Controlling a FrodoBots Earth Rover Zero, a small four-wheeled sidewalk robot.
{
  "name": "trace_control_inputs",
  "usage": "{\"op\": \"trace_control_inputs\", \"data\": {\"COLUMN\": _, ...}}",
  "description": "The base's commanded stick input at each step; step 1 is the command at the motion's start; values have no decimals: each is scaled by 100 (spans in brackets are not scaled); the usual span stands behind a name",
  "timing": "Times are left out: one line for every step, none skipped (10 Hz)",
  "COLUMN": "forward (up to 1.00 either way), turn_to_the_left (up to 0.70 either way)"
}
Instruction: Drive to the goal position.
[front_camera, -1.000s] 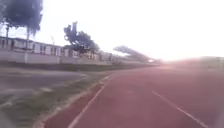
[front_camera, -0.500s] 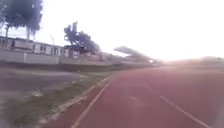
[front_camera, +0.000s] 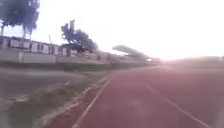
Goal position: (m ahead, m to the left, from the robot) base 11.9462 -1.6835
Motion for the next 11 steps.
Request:
{"op": "trace_control_inputs", "data": {"forward": 70, "turn_to_the_left": 0}}
{"op": "trace_control_inputs", "data": {"forward": 70, "turn_to_the_left": 0}}
{"op": "trace_control_inputs", "data": {"forward": 70, "turn_to_the_left": 0}}
{"op": "trace_control_inputs", "data": {"forward": 70, "turn_to_the_left": 0}}
{"op": "trace_control_inputs", "data": {"forward": 70, "turn_to_the_left": 0}}
{"op": "trace_control_inputs", "data": {"forward": 70, "turn_to_the_left": 0}}
{"op": "trace_control_inputs", "data": {"forward": 70, "turn_to_the_left": 0}}
{"op": "trace_control_inputs", "data": {"forward": 70, "turn_to_the_left": 0}}
{"op": "trace_control_inputs", "data": {"forward": 70, "turn_to_the_left": 0}}
{"op": "trace_control_inputs", "data": {"forward": 70, "turn_to_the_left": 0}}
{"op": "trace_control_inputs", "data": {"forward": 70, "turn_to_the_left": 0}}
